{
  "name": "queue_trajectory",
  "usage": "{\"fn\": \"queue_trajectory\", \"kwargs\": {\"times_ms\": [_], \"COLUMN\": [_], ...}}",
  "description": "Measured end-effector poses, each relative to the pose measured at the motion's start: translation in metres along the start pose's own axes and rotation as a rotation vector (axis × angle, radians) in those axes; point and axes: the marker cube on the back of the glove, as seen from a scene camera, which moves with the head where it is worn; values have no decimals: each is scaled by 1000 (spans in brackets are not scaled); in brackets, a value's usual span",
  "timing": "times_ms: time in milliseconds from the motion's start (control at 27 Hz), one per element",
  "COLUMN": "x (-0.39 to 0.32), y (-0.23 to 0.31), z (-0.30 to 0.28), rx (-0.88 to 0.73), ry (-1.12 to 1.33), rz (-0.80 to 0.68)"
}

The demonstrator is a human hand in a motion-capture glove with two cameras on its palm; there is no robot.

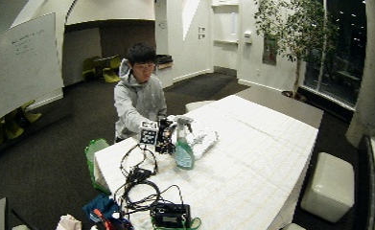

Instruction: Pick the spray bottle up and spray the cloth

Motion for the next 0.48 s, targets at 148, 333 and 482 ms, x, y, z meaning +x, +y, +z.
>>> {"fn": "queue_trajectory", "kwargs": {"times_ms": [148, 333, 482], "x": [0, -1, -2], "y": [-11, -24, -33], "z": [10, 12, 10], "rx": [3, 63, 98], "ry": [-39, -30, -22], "rz": [25, 24, 0]}}
